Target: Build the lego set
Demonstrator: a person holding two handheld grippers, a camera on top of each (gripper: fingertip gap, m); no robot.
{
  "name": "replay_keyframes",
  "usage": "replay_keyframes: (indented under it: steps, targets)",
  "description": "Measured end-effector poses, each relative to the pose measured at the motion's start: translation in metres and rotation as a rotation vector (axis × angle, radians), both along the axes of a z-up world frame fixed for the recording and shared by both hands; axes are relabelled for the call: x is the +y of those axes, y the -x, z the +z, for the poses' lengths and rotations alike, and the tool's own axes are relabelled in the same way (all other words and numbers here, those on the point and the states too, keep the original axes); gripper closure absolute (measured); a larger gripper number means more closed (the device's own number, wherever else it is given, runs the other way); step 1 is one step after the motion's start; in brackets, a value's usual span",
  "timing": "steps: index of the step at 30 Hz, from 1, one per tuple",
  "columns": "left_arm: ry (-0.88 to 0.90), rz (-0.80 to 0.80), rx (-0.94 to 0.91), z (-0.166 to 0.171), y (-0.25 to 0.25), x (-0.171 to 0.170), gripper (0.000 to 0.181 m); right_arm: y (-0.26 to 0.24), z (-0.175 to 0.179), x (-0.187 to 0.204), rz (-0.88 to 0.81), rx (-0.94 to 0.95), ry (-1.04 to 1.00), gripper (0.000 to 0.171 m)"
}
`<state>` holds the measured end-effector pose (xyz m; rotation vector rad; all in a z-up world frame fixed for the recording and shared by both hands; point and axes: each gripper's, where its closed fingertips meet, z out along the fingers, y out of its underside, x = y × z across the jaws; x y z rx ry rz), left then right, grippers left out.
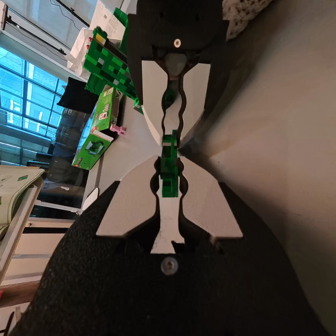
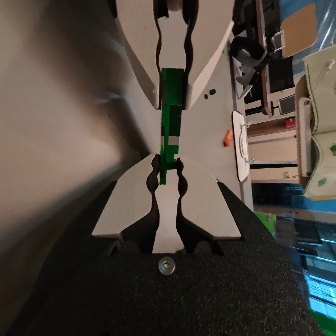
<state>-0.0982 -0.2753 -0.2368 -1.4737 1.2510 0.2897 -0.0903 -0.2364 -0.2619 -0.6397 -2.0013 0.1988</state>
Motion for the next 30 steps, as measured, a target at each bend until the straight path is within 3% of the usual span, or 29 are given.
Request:
replay_keyframes:
  steps: [2,4,11,15,19,25,30]
  targets:
    - [-0.008,0.016,0.014,0.000,0.005,0.002,0.165,-0.001,0.005,0.002,-0.019,0.027,0.049,0.152]
    - [-0.005,0.040,0.044,-0.001,0.013,0.005,0.165,-0.009,0.008,0.008,-0.061,0.008,0.111,0.137]
    - [0.131,0.025,0.053,-0.016,0.023,0.006,0.156,-0.051,-0.007,0.005,-0.206,-0.139,0.562,0.136]
    - [0.241,-0.016,0.056,-0.028,0.021,0.000,0.141,-0.050,-0.015,0.012,-0.268,-0.156,0.602,0.147]
    - [0.304,-0.049,-0.002,-0.026,0.018,-0.006,0.141,-0.045,-0.018,0.014,-0.310,-0.188,0.657,0.147]
    - [0.376,0.033,-0.044,-0.028,0.021,0.000,0.136,-0.044,-0.020,0.013,-0.327,-0.213,0.625,0.155]
    - [0.392,-0.021,-0.022,-0.026,0.006,-0.008,0.141,-0.044,-0.020,0.011,-0.315,-0.199,0.608,0.159]
